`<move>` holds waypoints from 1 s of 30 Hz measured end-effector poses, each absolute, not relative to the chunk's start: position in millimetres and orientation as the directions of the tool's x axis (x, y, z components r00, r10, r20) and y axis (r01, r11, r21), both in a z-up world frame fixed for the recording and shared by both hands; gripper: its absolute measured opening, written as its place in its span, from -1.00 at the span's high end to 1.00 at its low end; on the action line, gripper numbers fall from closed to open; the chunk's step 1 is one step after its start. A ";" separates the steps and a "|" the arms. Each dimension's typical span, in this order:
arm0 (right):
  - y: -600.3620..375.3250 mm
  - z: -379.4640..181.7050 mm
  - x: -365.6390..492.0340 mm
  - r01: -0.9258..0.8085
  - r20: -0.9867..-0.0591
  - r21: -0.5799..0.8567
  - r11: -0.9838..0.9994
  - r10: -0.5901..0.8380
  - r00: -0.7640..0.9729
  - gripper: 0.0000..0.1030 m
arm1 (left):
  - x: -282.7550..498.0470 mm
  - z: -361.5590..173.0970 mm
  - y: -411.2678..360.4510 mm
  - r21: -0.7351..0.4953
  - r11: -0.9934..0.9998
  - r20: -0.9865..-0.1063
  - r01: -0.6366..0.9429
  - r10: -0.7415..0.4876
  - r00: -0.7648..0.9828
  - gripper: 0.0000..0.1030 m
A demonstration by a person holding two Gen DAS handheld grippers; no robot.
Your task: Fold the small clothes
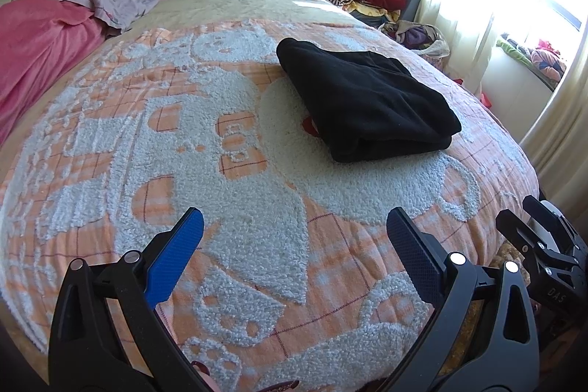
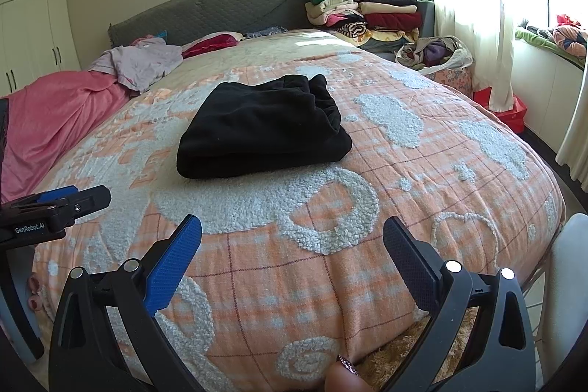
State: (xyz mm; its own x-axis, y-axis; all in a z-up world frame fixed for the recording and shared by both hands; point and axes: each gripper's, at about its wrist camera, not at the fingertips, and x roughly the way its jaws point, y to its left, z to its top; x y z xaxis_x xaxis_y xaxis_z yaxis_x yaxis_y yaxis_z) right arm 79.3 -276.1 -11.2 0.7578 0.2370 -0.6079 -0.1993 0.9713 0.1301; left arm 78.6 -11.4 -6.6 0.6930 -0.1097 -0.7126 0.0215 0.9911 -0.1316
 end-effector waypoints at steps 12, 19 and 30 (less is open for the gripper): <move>-275.9 -10.0 78.9 -0.195 -0.609 0.121 0.973 0.228 0.760 -0.91 | 78.2 -8.6 -10.8 -0.120 0.993 -0.720 0.018 -0.100 0.687 -0.81; -276.1 -10.0 78.6 -0.191 -0.610 0.115 0.975 0.221 0.761 -0.91 | 78.2 -10.3 -10.9 -0.114 0.993 -0.727 0.019 -0.097 0.680 -0.82; -287.8 -9.4 78.6 -0.131 -0.618 0.092 0.987 0.160 0.770 -0.91 | 78.8 -15.0 -7.4 -0.088 0.996 -0.751 -0.012 -0.058 0.658 -0.81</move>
State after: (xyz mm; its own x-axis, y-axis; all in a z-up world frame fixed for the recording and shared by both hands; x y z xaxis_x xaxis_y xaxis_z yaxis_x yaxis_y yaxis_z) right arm 78.6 -287.8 -9.4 0.7698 0.1601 -0.6179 -0.1315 0.9870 0.0919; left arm 78.8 -7.4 -15.0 0.6577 -0.0583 -0.7510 -0.0119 0.9961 -0.0878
